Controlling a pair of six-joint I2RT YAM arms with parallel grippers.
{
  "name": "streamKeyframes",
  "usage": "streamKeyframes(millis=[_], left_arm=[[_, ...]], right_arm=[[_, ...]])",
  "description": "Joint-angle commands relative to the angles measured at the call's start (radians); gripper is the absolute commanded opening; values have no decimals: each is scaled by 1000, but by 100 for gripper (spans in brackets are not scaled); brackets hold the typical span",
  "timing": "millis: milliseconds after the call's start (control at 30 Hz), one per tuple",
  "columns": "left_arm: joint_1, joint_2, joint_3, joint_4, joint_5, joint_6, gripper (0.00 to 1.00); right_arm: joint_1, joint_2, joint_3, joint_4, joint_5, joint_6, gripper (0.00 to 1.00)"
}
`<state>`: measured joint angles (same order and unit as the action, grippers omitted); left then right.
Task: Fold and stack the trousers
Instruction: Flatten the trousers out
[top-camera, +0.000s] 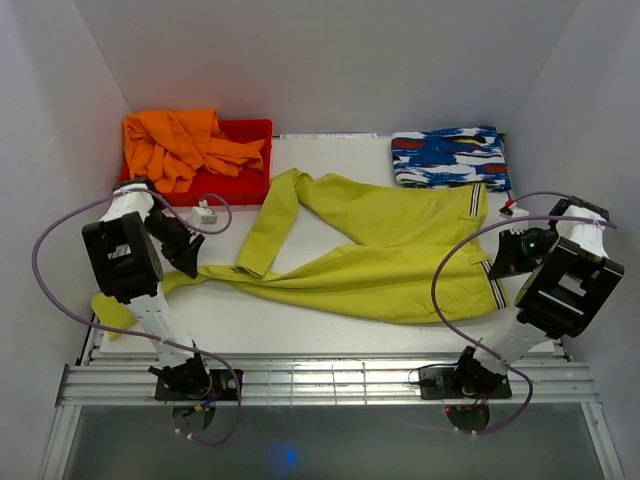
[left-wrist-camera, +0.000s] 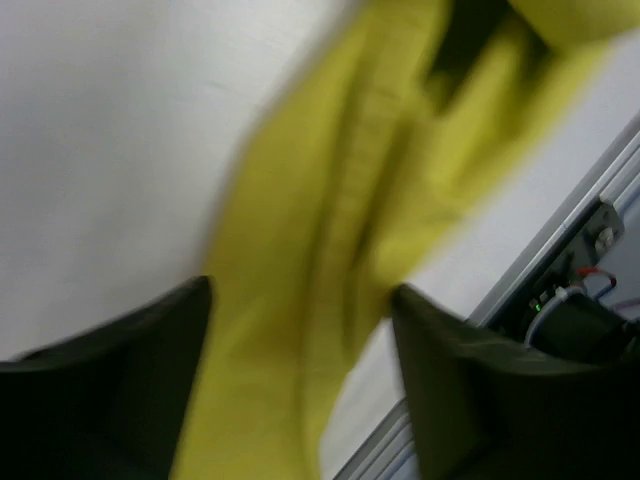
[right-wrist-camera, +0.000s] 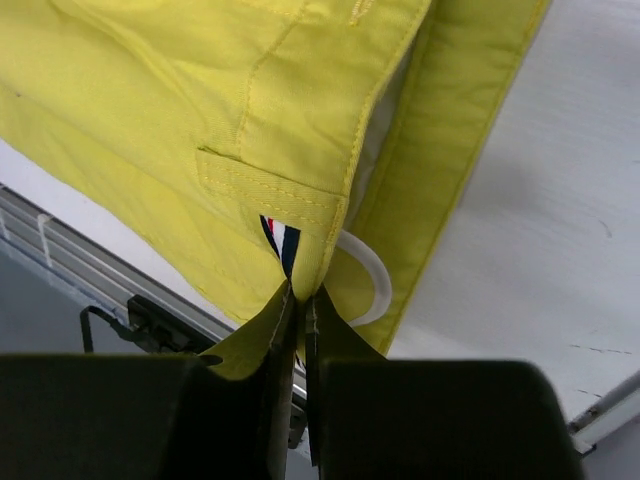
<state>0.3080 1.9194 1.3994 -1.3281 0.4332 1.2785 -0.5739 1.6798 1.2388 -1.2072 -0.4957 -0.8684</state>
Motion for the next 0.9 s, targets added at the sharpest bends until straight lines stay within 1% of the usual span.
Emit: streamKeyframes(millis=[0, 33, 67, 100, 133, 233, 267, 333, 367, 433, 567, 600, 667, 700, 767, 800, 833, 867], left_arm=[[40, 69, 365, 24, 166, -258, 98], [52, 44, 352, 24, 159, -252, 98], [69, -52, 270, 27, 144, -210, 98], [109, -124, 188, 41, 107, -179, 98], [165, -226, 65, 65, 54, -121, 98], [273, -388, -187, 119, -82, -3, 98], [317, -437, -286, 166, -118, 42, 98], [351, -456, -356, 248, -166, 71, 98], [358, -454, -375, 248, -166, 77, 98], [359, -445, -407, 298, -201, 85, 98], [359, -393, -451, 352, -231, 87, 98], [359, -367, -454, 360, -240, 82, 96], [359, -343, -464, 379, -269, 82, 90], [362, -330, -465, 383, -280, 84, 81], [373, -335, -468, 388, -295, 91, 67], [381, -344, -464, 386, -292, 96, 57], [399, -371, -453, 367, -284, 114, 38], [410, -390, -442, 351, -280, 123, 28]], right_arm=[[-6, -2, 40, 132, 65, 48, 8], [-6, -9, 42, 147, 71, 46, 8], [-7, -25, 44, 156, 80, 46, 8], [-10, -26, 47, 153, 86, 39, 8], [-12, -31, 45, 144, 83, 29, 8], [-12, -40, 42, 121, 74, 14, 8], [-11, -38, 47, 115, 78, 6, 8], [-11, -35, 51, 107, 85, 2, 8], [-11, -35, 51, 106, 85, 2, 8], [-11, -35, 54, 101, 83, -1, 8], [-11, -37, 70, 80, 75, -1, 8], [-11, -38, 73, 78, 75, -3, 8], [-11, -42, 74, 75, 77, -7, 8], [-11, -45, 76, 75, 77, -7, 8], [-11, -49, 76, 77, 82, -11, 8], [-11, -52, 76, 80, 83, -12, 8], [-11, -55, 76, 80, 88, -14, 8], [-12, -58, 74, 80, 89, -18, 8]])
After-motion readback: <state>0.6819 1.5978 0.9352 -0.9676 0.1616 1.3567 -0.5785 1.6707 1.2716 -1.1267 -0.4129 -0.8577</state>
